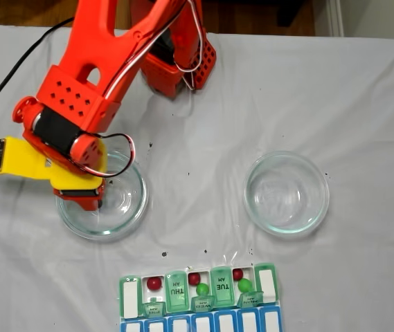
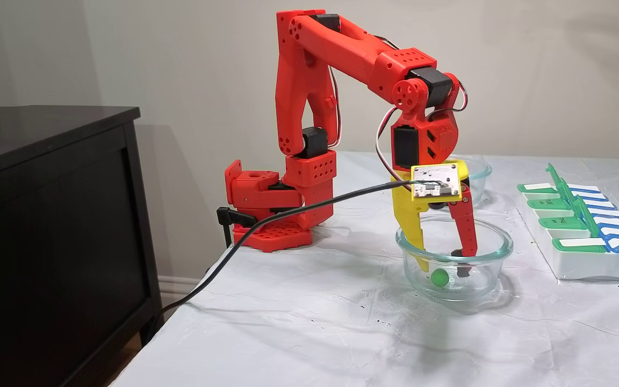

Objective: Sort medicines into box.

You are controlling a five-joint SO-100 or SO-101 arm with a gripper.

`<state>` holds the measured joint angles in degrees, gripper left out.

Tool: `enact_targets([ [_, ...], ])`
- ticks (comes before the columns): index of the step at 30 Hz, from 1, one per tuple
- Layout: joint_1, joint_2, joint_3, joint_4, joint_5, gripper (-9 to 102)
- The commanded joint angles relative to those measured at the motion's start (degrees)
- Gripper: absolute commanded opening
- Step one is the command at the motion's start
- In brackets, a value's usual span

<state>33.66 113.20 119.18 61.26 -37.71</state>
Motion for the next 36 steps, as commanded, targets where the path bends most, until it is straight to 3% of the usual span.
enact_targets([
  [1, 0.8, 1.1, -2.7, 0.3, 0.6, 21],
  [13, 0.4, -2.5, -2.4, -0.3, 4.3, 20],
  [36, 3.4, -2.2, -3.3, -2.1, -0.7, 23],
])
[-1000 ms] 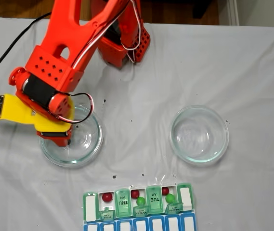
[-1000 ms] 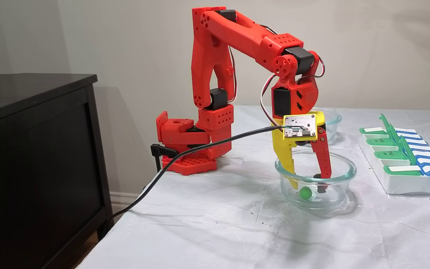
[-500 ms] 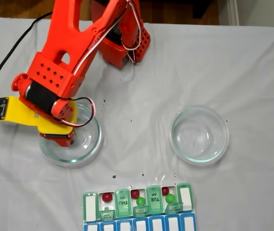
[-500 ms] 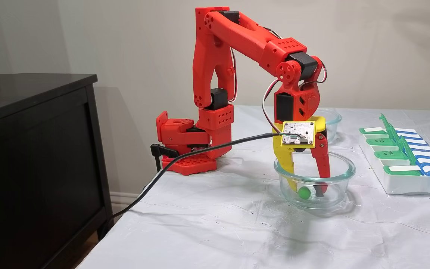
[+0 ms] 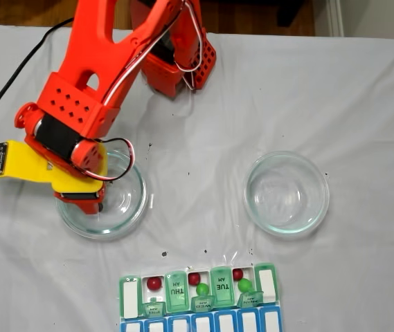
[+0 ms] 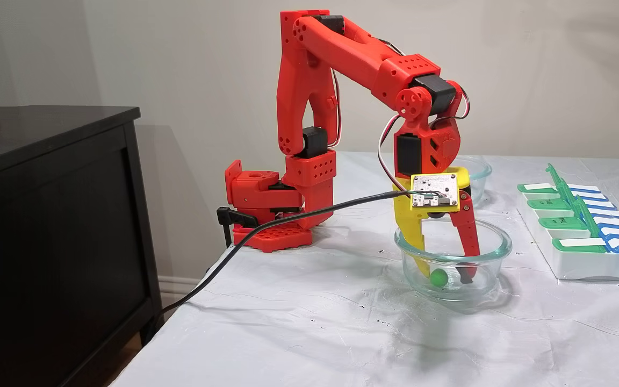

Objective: Sort medicines into box.

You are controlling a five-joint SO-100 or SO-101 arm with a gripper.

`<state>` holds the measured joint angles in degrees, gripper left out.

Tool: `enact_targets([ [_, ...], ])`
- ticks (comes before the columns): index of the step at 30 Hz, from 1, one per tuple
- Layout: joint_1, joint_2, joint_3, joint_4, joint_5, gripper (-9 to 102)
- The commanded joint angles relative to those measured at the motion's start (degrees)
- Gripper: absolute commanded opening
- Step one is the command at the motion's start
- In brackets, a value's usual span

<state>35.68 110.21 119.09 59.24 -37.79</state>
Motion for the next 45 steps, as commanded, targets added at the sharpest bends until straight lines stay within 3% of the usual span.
enact_targets([
  [1, 1.5, 0.7, -3.3, -0.1, -0.9, 23],
  [24, 2.5, -1.8, -4.7, -0.4, -4.9, 16],
  [29, 2.5, -1.9, -4.5, -0.4, -5.0, 6],
  [34, 2.3, -0.5, -3.3, -1.3, -4.7, 3],
  [40, -1.0, 9.3, 2.8, -5.0, -3.5, 0],
  [45, -6.7, 20.9, 3.3, -2.7, -1.2, 0],
])
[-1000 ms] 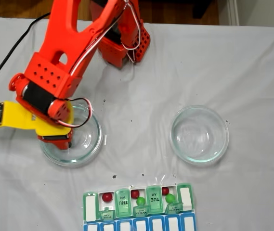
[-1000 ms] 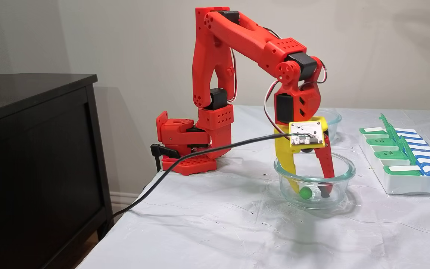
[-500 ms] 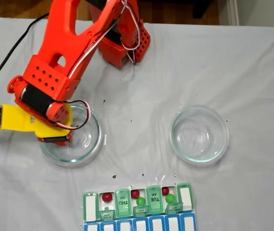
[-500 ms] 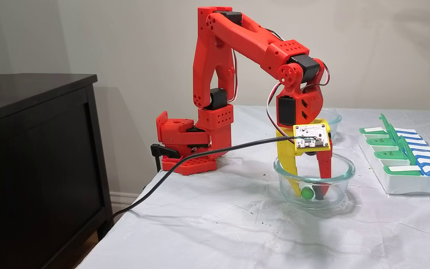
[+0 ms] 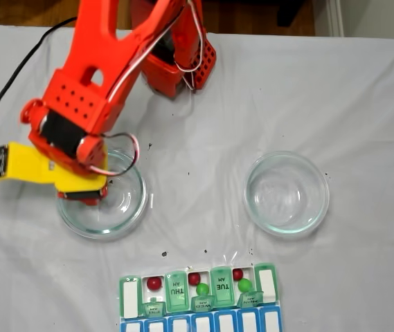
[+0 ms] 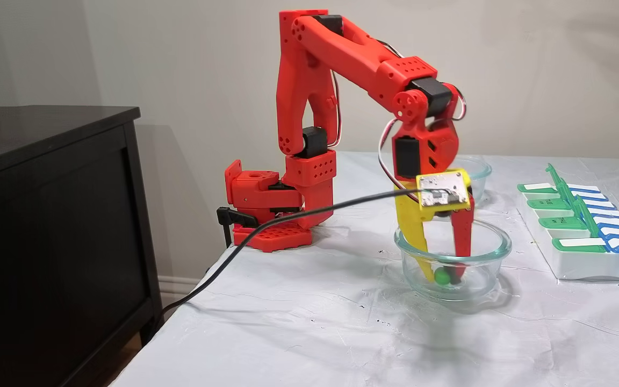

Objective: Sort medicines into box.

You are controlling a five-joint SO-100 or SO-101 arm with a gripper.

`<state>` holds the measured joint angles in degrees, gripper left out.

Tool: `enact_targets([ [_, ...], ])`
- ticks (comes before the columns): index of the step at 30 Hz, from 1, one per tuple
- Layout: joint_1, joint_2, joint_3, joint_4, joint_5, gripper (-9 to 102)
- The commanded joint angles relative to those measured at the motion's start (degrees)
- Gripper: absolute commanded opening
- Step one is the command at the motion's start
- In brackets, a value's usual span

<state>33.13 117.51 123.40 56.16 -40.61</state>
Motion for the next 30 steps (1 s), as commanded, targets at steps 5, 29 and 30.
enact_targets([
  [5, -12.6, 22.1, -7.2, 1.7, 9.7, 0],
  [29, -25.8, 2.1, -4.6, -29.5, 17.3, 0],
  [30, -25.9, 1.8, -4.5, -29.6, 17.1, 0],
])
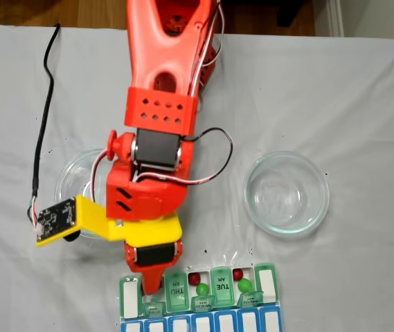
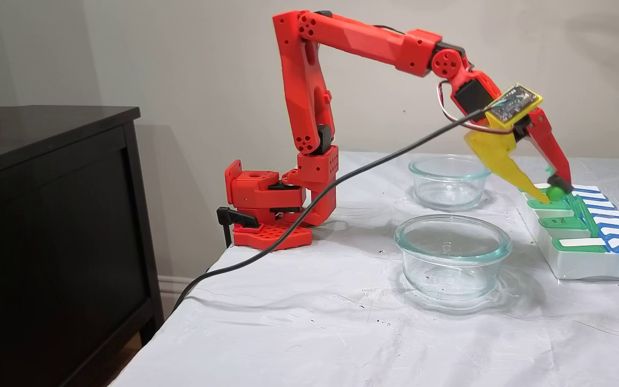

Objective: Sort medicines into box.

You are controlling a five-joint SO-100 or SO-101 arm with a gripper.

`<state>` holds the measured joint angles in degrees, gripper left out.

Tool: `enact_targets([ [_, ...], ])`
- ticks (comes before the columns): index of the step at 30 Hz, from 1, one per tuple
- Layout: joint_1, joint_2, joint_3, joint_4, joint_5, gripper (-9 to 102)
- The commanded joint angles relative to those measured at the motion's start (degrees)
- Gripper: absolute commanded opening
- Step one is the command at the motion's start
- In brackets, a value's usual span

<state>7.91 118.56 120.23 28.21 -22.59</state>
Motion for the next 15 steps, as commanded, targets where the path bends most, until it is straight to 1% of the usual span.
enact_targets([
  [1, -0.8, 0.6, -1.1, -2.0, -1.2, 0],
  [8, -1.3, -1.1, -0.6, -3.5, -1.9, 0],
  [15, -2.8, -3.4, 0.6, -8.2, -1.9, 0],
])
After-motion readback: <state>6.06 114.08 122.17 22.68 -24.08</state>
